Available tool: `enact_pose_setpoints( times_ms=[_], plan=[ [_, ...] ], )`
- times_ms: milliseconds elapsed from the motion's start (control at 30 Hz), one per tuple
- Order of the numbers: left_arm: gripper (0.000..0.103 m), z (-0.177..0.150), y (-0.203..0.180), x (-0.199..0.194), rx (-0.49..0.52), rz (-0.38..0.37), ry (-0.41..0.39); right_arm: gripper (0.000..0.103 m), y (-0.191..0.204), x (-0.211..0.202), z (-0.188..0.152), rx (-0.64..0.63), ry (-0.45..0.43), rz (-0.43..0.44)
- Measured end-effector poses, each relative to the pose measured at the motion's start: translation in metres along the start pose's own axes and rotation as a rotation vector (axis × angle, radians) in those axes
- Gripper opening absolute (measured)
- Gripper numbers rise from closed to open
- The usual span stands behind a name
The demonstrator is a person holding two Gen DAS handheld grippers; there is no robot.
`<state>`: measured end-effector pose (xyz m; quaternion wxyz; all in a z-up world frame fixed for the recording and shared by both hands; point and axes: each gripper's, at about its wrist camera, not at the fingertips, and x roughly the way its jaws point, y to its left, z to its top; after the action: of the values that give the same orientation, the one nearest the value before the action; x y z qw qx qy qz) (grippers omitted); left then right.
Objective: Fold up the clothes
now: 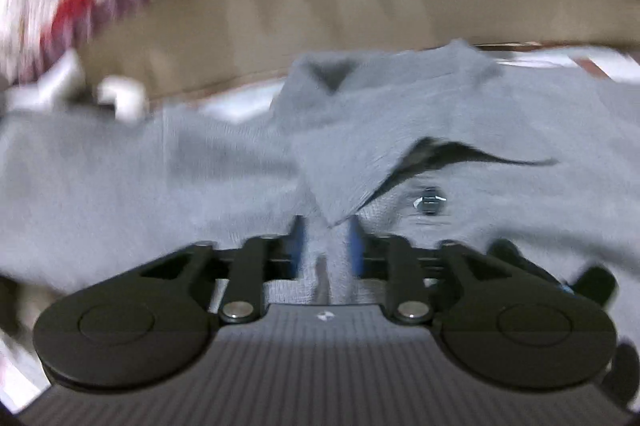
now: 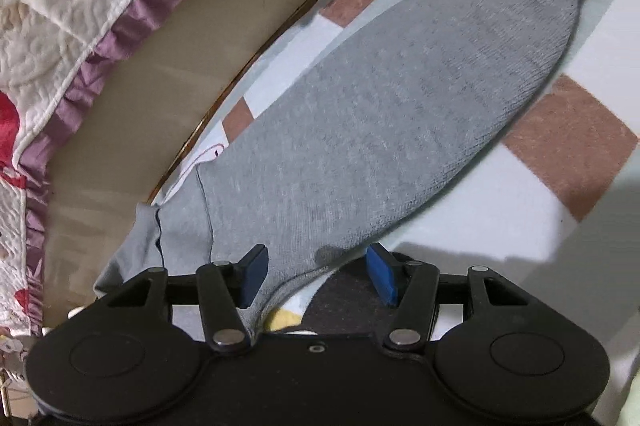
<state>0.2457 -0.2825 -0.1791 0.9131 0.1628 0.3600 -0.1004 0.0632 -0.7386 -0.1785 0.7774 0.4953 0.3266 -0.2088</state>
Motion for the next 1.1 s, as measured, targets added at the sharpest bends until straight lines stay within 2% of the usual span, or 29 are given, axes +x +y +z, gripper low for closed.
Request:
enact_pose_setpoints(
  times_ms=[33, 67, 133, 167, 200, 267, 367, 500, 600, 633, 667, 700, 733, 767, 800, 833, 867, 967, 1000, 1067, 1100],
  plan=[
    [0.047, 0.000, -0.008, -0.011, 0.033, -0.018, -0.014, 0.061, -0.002, 0.003, 0.001, 0.022, 0.002, 0.002],
    [0.052, 0.001, -0.015, -0.022, 0.033, -0.086, -0.013, 0.061, -0.004, 0.007, 0.002, 0.047, 0.004, 0.002],
    [0.053, -0.001, -0.026, -0.037, -0.058, -0.296, 0.017, 0.061, -0.007, 0.014, 0.003, 0.086, -0.003, -0.013],
    [0.059, -0.003, -0.032, -0.043, -0.125, -0.413, 0.034, 0.061, -0.006, 0.017, 0.002, 0.090, -0.012, -0.017],
    [0.064, -0.003, -0.042, -0.039, -0.161, -0.501, 0.070, 0.064, -0.004, 0.020, 0.002, 0.091, -0.022, -0.021],
    [0.064, -0.005, -0.062, -0.029, -0.228, -0.672, 0.146, 0.067, -0.001, 0.021, 0.000, 0.061, -0.028, -0.025],
    [0.061, -0.008, -0.098, -0.032, -0.044, -0.710, 0.240, 0.068, 0.004, 0.023, -0.002, 0.019, -0.027, -0.019],
    [0.064, -0.030, -0.121, -0.076, 0.222, -0.796, 0.356, 0.069, 0.006, 0.037, 0.002, 0.013, 0.028, 0.085],
    [0.069, -0.053, -0.118, -0.100, 0.271, -0.798, 0.448, 0.069, 0.014, 0.045, 0.004, -0.039, 0.022, 0.108],
    [0.073, -0.061, -0.115, -0.106, 0.263, -0.788, 0.446, 0.068, 0.018, 0.046, 0.003, -0.065, 0.013, 0.102],
    [0.079, -0.069, -0.112, -0.112, 0.255, -0.778, 0.442, 0.058, 0.021, 0.047, 0.002, -0.092, 0.004, 0.094],
    [0.077, -0.074, -0.110, -0.113, 0.238, -0.794, 0.450, 0.036, 0.024, 0.049, 0.001, -0.126, -0.001, 0.071],
    [0.070, -0.079, -0.108, -0.114, 0.220, -0.813, 0.460, 0.027, 0.027, 0.051, 0.000, -0.163, -0.004, 0.044],
    [0.043, -0.083, -0.106, -0.114, 0.202, -0.831, 0.469, 0.019, 0.029, 0.052, -0.002, -0.190, -0.014, 0.024],
    [0.029, -0.083, -0.102, -0.112, 0.163, -0.838, 0.505, 0.013, 0.032, 0.050, -0.003, -0.211, -0.036, 0.012],
    [0.022, -0.082, -0.100, -0.115, 0.153, -0.826, 0.527, 0.012, 0.036, 0.044, -0.003, -0.248, -0.069, -0.002],
    [0.016, -0.078, -0.098, -0.119, 0.189, -0.820, 0.533, 0.010, 0.042, 0.036, -0.003, -0.291, -0.105, -0.017],
    [0.012, -0.077, -0.087, -0.132, 0.249, -0.799, 0.574, 0.007, 0.064, 0.006, -0.006, -0.485, -0.277, -0.150],
    [0.008, -0.081, -0.085, -0.135, 0.283, -0.792, 0.596, 0.006, 0.065, 0.001, -0.004, -0.503, -0.317, -0.165],
    [0.002, -0.094, -0.080, -0.139, 0.335, -0.764, 0.653, 0.006, 0.055, 0.014, 0.007, -0.439, -0.267, -0.139],
    [0.002, -0.103, -0.078, -0.138, 0.350, -0.742, 0.688, 0.006, 0.048, 0.021, 0.012, -0.401, -0.239, -0.134]
  ],
)
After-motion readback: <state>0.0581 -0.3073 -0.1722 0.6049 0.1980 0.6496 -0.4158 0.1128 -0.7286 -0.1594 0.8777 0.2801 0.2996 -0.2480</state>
